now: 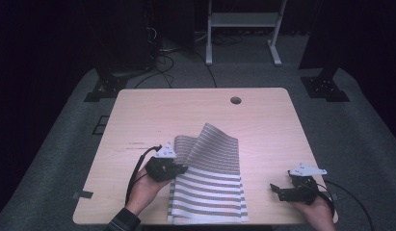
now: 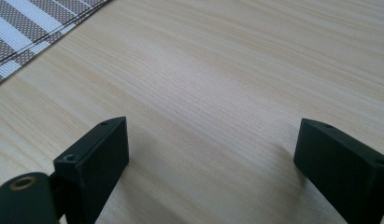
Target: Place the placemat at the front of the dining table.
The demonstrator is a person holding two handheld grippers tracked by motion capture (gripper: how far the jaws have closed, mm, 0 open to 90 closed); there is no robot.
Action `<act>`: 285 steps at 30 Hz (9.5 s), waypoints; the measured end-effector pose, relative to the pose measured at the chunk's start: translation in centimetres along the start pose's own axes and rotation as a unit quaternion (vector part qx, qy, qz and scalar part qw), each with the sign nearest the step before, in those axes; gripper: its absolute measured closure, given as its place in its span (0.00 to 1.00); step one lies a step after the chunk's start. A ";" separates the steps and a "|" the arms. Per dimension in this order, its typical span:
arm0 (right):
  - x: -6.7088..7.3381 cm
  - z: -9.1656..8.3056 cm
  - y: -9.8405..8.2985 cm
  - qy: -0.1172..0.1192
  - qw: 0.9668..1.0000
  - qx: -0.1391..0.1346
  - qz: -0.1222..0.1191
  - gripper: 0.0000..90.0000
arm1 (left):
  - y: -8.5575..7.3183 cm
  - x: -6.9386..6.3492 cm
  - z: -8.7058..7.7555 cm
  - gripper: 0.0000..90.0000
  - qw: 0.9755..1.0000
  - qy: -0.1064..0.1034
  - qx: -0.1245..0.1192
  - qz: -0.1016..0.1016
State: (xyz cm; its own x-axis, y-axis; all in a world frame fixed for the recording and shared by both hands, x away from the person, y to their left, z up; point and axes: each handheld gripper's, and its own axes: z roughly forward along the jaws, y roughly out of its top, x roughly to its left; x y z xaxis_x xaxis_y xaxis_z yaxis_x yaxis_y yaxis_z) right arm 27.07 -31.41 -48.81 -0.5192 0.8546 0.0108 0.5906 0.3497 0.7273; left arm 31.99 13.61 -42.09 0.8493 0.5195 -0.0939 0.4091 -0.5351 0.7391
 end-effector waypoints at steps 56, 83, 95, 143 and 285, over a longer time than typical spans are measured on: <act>0.0 0.0 0.0 -0.001 1.000 0.000 0.002 0.10 | 9.5 0.1 6.0 0.98 0.999 -0.029 -0.042 0.008; 0.0 0.0 0.0 -0.001 1.000 0.000 0.002 0.10 | 13.4 -1.1 11.7 0.98 0.998 -0.043 -0.041 0.015; 0.0 0.0 0.0 0.000 1.000 0.000 0.002 0.10 | 13.6 -1.2 13.8 0.97 0.998 -0.041 -0.034 0.013; 0.0 0.0 0.0 -0.001 1.000 0.000 0.002 0.10 | 10.1 1.5 7.5 0.00 0.999 -0.002 -0.040 0.015; -9.4 3.4 5.8 -0.060 0.994 0.013 0.093 0.96 | -10.7 3.9 -3.0 0.00 0.996 0.083 0.020 -0.005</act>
State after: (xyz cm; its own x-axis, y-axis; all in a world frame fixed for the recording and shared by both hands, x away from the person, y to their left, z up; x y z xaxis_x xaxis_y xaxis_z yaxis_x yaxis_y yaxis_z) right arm 37.47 -36.18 -47.04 -0.3230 0.9444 0.0613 0.6864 0.1892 0.7022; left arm 29.91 23.35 -48.42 0.7792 0.6267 0.0133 0.4328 -0.5533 0.7117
